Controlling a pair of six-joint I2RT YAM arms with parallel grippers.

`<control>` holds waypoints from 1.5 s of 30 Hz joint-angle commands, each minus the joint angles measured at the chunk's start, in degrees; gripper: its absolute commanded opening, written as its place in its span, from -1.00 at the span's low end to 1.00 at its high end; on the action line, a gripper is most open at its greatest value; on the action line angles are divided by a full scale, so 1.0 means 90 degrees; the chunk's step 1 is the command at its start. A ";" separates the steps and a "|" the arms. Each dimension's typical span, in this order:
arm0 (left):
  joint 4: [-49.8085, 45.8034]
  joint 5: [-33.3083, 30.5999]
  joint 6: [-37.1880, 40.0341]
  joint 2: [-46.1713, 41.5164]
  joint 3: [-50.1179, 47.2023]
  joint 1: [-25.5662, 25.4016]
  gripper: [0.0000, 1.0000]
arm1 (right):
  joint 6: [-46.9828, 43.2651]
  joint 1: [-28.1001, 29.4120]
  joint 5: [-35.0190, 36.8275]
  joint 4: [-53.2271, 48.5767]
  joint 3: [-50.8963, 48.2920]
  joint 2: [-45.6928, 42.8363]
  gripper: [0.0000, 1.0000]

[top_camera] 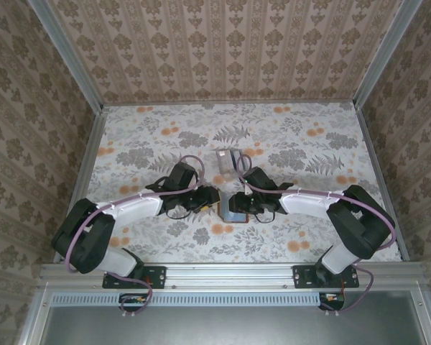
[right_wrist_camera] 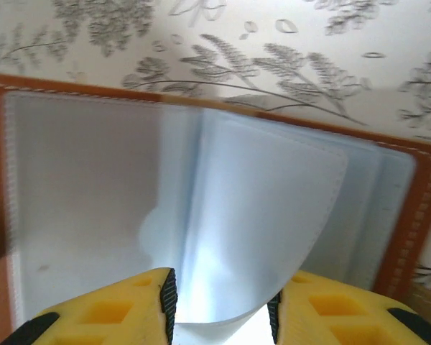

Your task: Put the credit cards into the card holder

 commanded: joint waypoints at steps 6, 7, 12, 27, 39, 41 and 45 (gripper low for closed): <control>-0.0419 -0.0055 0.0563 0.0424 0.0348 -0.0048 0.16 | -0.0055 -0.0041 0.0473 -0.0444 0.0053 -0.0159 -0.16; -0.0396 -0.0026 0.0602 0.0474 0.0368 -0.0050 0.17 | -0.0097 -0.0036 0.0473 -0.0419 0.0056 -0.0162 -0.15; -0.0434 0.0062 0.0735 0.0703 0.0480 -0.0078 -0.06 | -0.0161 -0.0042 0.0648 -0.0761 0.0199 -0.0152 -0.08; -0.0594 -0.0347 0.0898 0.0418 0.0400 -0.0201 -1.00 | -0.1603 -0.0063 0.2474 -0.1084 0.1074 -0.0709 0.20; -0.0582 -0.0286 0.0532 0.0372 0.0487 -0.0267 -1.00 | -0.2603 -0.0404 0.3123 -0.1559 0.3757 0.1678 0.38; -0.0582 -0.0365 0.0533 0.0368 0.0464 -0.0279 -1.00 | -0.2582 -0.0406 0.3226 -0.1647 0.4076 0.2009 0.38; -0.0514 -0.0421 0.0381 0.0309 0.0367 -0.0319 -1.00 | -0.2543 -0.0406 0.3520 -0.1938 0.4562 0.2513 0.38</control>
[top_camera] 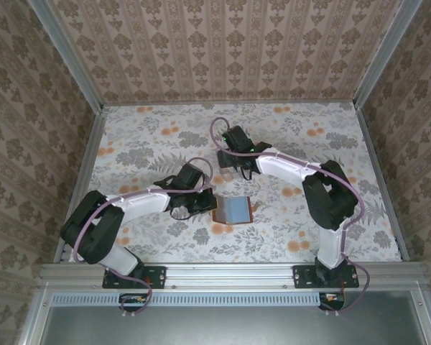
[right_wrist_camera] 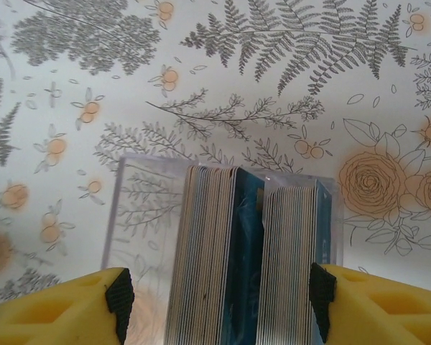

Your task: Put the credit cards into the card holder

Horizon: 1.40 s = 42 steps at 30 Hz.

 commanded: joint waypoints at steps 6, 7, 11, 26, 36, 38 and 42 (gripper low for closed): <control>0.0131 -0.0180 -0.0249 -0.0261 -0.0061 -0.0086 -1.00 | -0.0117 -0.0023 0.1571 -0.1022 0.0758 0.0695 0.38; 0.0143 -0.0188 -0.0229 -0.0283 -0.0071 -0.0091 -1.00 | -0.0132 -0.0023 0.1709 -0.1048 0.0754 0.0694 0.38; -0.0183 -0.0346 -0.0049 -0.0271 0.0062 -0.0065 -1.00 | -0.0179 -0.0024 0.2204 -0.1196 0.0734 0.0552 0.37; -0.0158 -0.0346 -0.0014 -0.0219 0.0067 -0.0096 -1.00 | -0.0721 -0.0015 0.2736 -0.1372 0.0703 0.0208 0.05; -0.0051 -0.0317 0.0072 -0.0112 0.0095 -0.0094 -1.00 | -0.0873 -0.0005 0.2412 -0.1448 0.0669 0.0145 -0.74; -0.0164 -0.0268 0.0074 -0.0058 0.0171 -0.0077 -1.00 | -0.0829 -0.0005 0.2301 -0.1605 0.0727 0.0112 -0.83; 0.0177 -0.0179 0.0036 -0.0119 0.0056 -0.0087 -1.00 | -0.0699 0.0022 0.1952 -0.1819 0.0733 -0.0164 -0.97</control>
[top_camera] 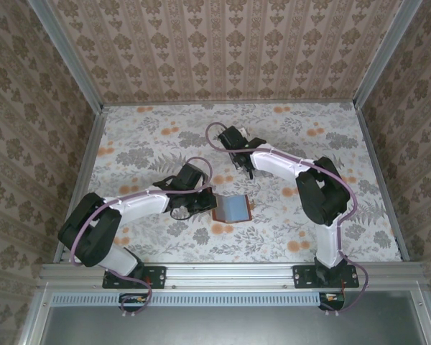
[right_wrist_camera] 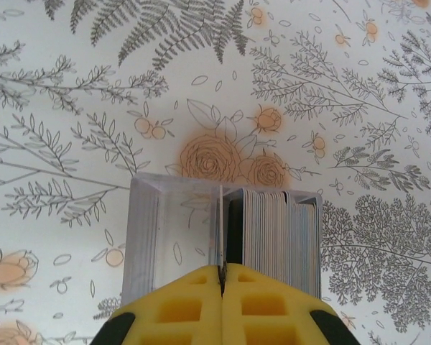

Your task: Put the credit cards into the card holder

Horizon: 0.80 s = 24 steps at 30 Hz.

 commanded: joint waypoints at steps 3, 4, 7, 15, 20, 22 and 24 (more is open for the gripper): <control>0.0558 0.0428 -0.0091 0.0049 -0.0012 0.0073 -1.00 | 0.0290 0.0012 -0.0604 -0.0389 -0.0013 -0.0948 -1.00; 0.0767 0.0509 -0.0165 0.0035 -0.0068 0.0069 -1.00 | 0.0355 0.0012 -0.0778 -0.0352 -0.0098 -0.1126 -1.00; 0.1139 0.0595 -0.0210 0.0046 -0.0196 0.0063 -1.00 | 0.0564 0.0003 -0.1415 -0.0128 -0.0582 -0.1830 -1.00; 0.0946 0.0628 -0.0046 0.0302 -0.0170 0.0100 -0.77 | 0.1718 -0.0126 -0.4081 0.1449 -0.3536 -0.4319 -1.00; 0.0855 0.0617 0.0247 0.0428 -0.0238 0.0136 -0.51 | 0.2240 -0.0714 -0.6284 0.2505 -0.4947 -0.4784 -1.00; 0.0917 0.0705 0.0225 0.0566 -0.0204 0.0142 -0.41 | 0.2619 -0.1038 -0.6934 0.2978 -0.5321 -0.4605 -1.00; 0.0896 0.0773 0.0266 0.0647 -0.0150 0.0143 -0.34 | 0.2889 -0.1280 -0.7588 0.3582 -0.5593 -0.4227 -1.00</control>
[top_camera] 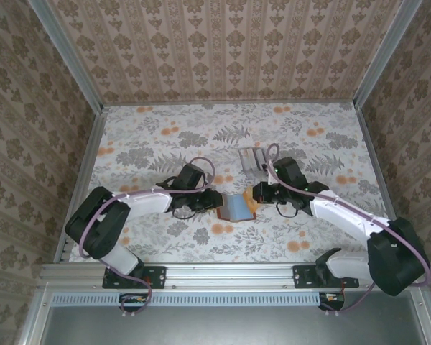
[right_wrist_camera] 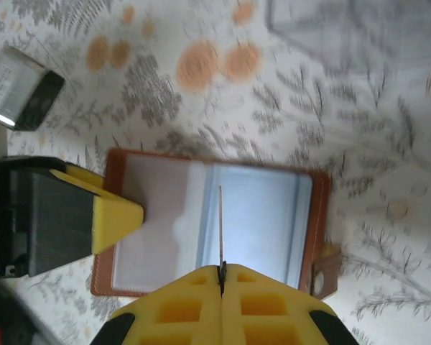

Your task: Put the credit cards into the card holder

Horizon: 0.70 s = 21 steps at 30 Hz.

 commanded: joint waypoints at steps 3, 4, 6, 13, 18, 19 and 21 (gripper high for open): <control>-0.0332 0.0051 0.0393 0.0150 0.0078 0.0094 -0.33 | 0.0694 -0.0325 -0.2203 0.1660 -0.0331 0.0855 -1.00; -0.0479 0.0021 0.0420 0.0140 0.0115 0.0125 -0.32 | 0.0683 -0.0327 -0.2298 0.1686 -0.0309 0.1068 -1.00; -0.0656 0.0010 0.0446 0.0011 0.0082 0.0219 -0.33 | 0.0730 -0.0354 -0.2417 0.1821 -0.0313 0.1341 -1.00; -0.0853 -0.0168 0.0762 -0.0635 -0.0314 0.0353 -0.06 | 0.0640 -0.0576 -0.2804 0.2283 -0.0334 0.2020 -1.00; -0.0957 -0.0342 0.0878 -0.0836 -0.0537 0.0460 -0.48 | 0.0523 -0.0581 -0.3088 0.2611 -0.0336 0.2358 -1.00; -0.0910 -0.0369 0.0848 -0.0899 -0.0595 0.0460 -0.66 | 0.0566 -0.0580 -0.3113 0.2688 -0.0349 0.2375 -1.00; -0.0616 -0.0384 0.0821 -0.1083 -0.0784 0.0441 -0.88 | 0.0581 -0.0579 -0.3187 0.2822 -0.0375 0.2398 -1.00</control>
